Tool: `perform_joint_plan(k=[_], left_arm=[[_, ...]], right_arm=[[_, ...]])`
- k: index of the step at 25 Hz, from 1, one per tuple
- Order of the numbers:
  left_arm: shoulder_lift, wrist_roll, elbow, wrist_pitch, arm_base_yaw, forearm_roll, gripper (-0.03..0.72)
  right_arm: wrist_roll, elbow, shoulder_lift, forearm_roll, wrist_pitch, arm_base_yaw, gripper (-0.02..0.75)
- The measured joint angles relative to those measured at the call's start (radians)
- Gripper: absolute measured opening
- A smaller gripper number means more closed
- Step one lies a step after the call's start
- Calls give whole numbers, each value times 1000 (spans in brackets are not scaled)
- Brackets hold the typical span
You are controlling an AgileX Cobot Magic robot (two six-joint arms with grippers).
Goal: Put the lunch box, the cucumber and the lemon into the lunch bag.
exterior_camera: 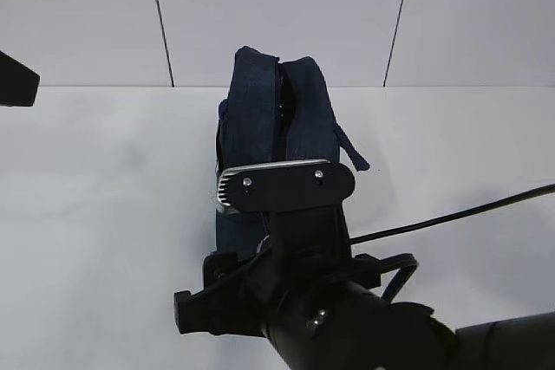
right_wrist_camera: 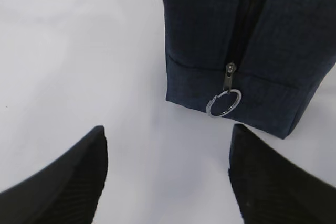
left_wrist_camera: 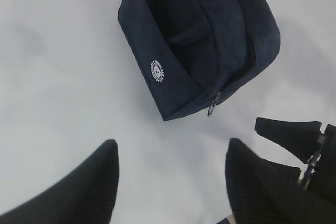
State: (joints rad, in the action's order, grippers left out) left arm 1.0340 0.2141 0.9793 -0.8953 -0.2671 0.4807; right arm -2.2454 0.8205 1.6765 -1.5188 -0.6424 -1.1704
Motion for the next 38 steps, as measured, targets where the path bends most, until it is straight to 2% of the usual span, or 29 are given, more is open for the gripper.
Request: perform_joint_plan(k=[19,29,38], left_arm=[[0,0,0,-6,0,6,449],[0,0,0,-6,0,8,449],[0,0,0,-6,-3,8,449]], right_arm=[[0,0,50,-91,-2,0,561],[4,0,69,-96,-2,59,561],[0,0,114,-100,2,70,561]])
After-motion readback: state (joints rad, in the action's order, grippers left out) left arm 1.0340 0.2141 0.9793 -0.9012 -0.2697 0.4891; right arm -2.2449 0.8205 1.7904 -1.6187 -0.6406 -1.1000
